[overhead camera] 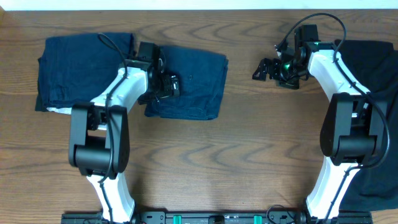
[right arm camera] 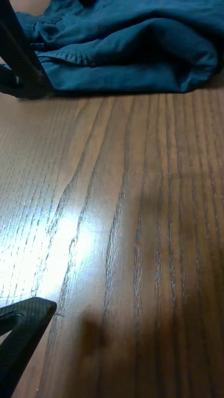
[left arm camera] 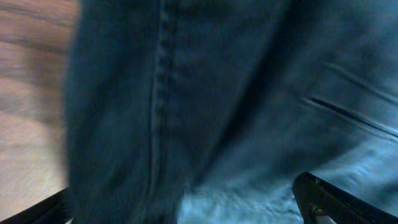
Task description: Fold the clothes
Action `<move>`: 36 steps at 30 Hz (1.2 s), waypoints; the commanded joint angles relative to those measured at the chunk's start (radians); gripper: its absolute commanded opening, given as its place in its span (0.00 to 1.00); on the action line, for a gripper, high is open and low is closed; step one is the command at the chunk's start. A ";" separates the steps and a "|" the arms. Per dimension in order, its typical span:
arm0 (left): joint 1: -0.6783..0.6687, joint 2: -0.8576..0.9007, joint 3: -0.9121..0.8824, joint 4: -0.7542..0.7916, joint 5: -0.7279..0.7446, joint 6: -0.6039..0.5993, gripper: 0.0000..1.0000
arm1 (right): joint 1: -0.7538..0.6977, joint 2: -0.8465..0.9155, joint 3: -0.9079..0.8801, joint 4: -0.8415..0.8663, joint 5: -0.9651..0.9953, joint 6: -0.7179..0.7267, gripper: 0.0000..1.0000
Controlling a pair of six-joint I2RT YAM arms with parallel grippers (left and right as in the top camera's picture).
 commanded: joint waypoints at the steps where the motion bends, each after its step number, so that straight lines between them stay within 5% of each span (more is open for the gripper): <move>1: 0.001 0.038 -0.006 0.010 -0.013 0.000 0.98 | 0.002 -0.020 0.013 0.000 0.003 -0.012 0.99; 15: -0.030 0.071 -0.007 0.016 -0.012 0.000 0.97 | 0.002 -0.020 0.013 0.000 0.003 -0.012 0.99; 36: -0.032 0.000 0.029 -0.028 -0.221 0.061 0.99 | 0.002 -0.020 0.013 0.000 0.003 -0.012 0.99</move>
